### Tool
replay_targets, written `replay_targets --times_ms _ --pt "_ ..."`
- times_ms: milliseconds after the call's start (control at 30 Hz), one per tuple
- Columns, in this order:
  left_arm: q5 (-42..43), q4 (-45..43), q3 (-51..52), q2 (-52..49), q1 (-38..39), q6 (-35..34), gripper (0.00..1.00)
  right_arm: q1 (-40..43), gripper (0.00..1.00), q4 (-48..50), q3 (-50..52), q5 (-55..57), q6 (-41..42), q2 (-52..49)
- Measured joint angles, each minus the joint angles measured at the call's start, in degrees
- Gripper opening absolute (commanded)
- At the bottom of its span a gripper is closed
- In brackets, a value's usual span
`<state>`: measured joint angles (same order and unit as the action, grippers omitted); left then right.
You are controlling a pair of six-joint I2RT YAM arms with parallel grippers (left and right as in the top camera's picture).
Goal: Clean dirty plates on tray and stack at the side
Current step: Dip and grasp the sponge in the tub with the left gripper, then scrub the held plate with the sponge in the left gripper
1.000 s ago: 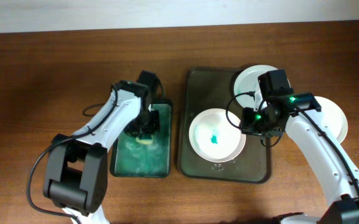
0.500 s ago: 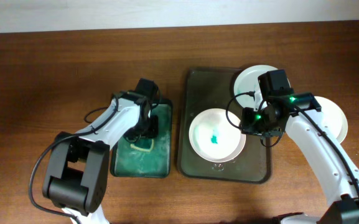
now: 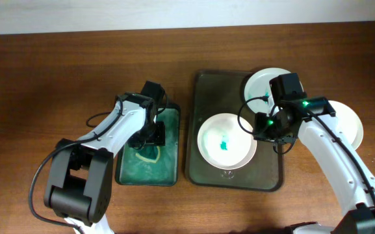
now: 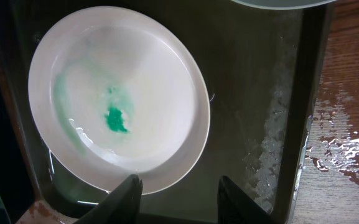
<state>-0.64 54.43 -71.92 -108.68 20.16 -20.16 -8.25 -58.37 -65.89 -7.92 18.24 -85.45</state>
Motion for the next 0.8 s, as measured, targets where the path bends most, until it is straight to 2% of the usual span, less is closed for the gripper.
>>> replay_targets --times_ms 67,100,133,400,633,700,800 --pt "-0.3 -0.5 0.0 0.0 0.0 0.2 0.21 0.0 0.41 0.0 0.0 0.2 0.0 0.0" --pt "-0.4 -1.4 0.0 0.0 0.0 0.4 0.04 0.0 0.41 0.0 0.0 0.2 0.0 0.0" --pt "-0.4 -2.3 0.0 0.0 0.0 0.6 0.00 0.0 0.41 -0.3 0.0 0.2 0.0 0.0" --pt "-0.7 -4.2 1.1 0.0 0.0 0.5 0.00 0.0 0.41 0.8 1.0 1.3 0.0 0.0" --pt "-0.6 5.2 -6.7 1.5 0.0 0.5 0.00 0.0 0.32 5.0 2.3 1.5 0.3 -5.8" --pt "1.6 5.2 -10.2 3.8 0.0 0.5 0.00 0.0 0.28 6.1 2.4 1.5 0.2 -8.3" --pt "8.5 0.0 -12.4 6.8 1.2 0.5 0.00 0.9 0.23 10.2 2.4 0.3 -1.5 -14.7"
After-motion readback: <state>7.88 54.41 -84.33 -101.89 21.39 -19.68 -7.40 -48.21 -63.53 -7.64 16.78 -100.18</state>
